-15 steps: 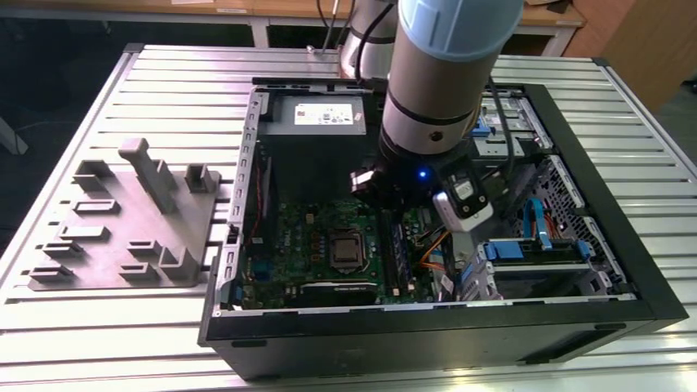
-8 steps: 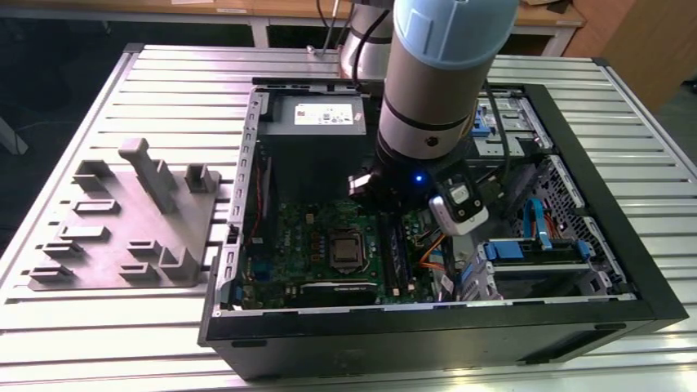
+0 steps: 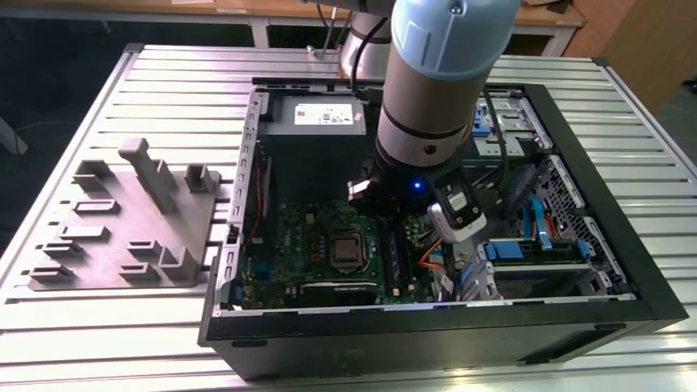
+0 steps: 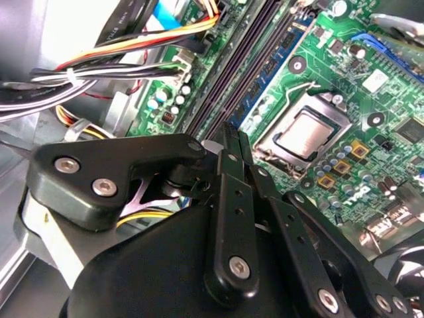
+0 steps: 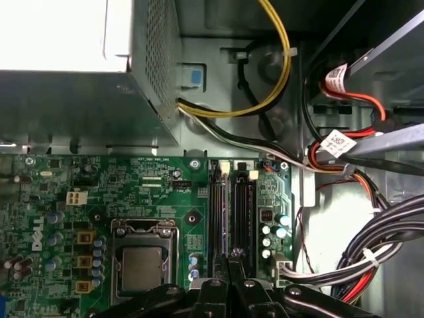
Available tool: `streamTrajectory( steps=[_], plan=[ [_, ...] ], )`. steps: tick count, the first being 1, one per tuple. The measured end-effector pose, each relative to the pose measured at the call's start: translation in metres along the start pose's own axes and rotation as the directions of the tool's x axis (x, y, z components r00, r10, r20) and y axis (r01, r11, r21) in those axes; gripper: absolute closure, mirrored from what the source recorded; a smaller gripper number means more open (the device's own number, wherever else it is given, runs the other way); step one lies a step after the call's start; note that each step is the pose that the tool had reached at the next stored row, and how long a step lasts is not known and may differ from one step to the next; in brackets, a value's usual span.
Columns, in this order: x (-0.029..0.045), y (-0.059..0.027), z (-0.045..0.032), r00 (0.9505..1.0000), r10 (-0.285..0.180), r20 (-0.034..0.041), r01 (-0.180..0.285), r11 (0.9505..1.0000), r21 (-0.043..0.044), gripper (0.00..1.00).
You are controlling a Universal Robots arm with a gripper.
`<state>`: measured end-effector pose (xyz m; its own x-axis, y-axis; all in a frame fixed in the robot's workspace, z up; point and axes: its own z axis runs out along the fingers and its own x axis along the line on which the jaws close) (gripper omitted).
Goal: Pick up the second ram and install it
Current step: 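Insert the second ram into the second slot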
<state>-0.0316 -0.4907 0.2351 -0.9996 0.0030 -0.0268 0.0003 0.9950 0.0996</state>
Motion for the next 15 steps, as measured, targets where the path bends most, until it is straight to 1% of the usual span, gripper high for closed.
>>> streamTrajectory(
  steps=[5, 15],
  plan=[
    [0.0005, -0.0014, 0.0038, 1.0, 0.0, -0.0001, 0.0, 1.0, 0.0002, 0.89],
    [0.0005, -0.0023, 0.007, 1.0, 0.0, -0.0001, 0.0, 1.0, 0.0002, 0.89]
  ],
)
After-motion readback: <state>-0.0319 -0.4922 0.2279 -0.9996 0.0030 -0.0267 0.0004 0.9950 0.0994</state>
